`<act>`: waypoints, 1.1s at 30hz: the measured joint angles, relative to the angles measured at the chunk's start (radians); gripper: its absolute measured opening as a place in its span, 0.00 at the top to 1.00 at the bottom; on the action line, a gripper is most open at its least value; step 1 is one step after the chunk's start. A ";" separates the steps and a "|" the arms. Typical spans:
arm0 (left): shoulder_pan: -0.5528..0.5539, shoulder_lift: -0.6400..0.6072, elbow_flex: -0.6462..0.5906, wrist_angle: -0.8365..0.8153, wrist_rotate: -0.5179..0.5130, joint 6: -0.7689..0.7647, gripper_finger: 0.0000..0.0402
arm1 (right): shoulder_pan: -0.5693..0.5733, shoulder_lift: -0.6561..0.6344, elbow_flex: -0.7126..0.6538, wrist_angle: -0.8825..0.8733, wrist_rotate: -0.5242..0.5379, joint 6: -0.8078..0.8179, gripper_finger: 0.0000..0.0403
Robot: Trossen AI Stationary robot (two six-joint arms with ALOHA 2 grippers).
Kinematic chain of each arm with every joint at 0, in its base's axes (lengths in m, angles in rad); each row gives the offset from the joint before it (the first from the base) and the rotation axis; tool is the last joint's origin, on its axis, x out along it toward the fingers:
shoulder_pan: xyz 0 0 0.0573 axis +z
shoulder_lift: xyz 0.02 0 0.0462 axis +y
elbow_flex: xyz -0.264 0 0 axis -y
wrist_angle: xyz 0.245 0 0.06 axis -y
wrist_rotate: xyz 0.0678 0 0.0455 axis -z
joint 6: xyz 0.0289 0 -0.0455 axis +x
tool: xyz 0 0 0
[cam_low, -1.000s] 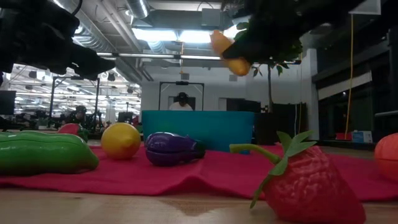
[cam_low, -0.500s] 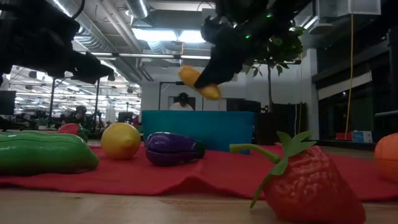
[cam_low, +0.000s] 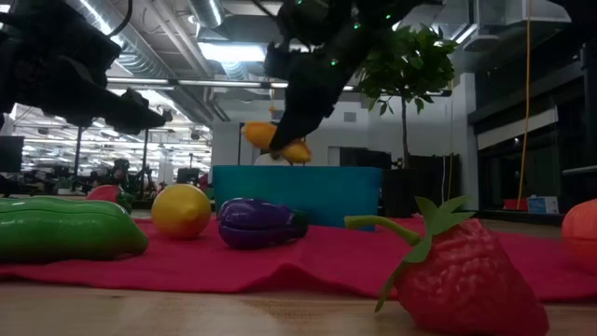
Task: Pick and placing Produce into tupperware
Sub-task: Put the yellow banana into the blue bin
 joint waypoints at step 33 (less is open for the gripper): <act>0.000 0.000 0.000 -0.011 0.000 -0.002 0.36 | 0.048 0.119 0.003 0.033 0.153 0.024 0.61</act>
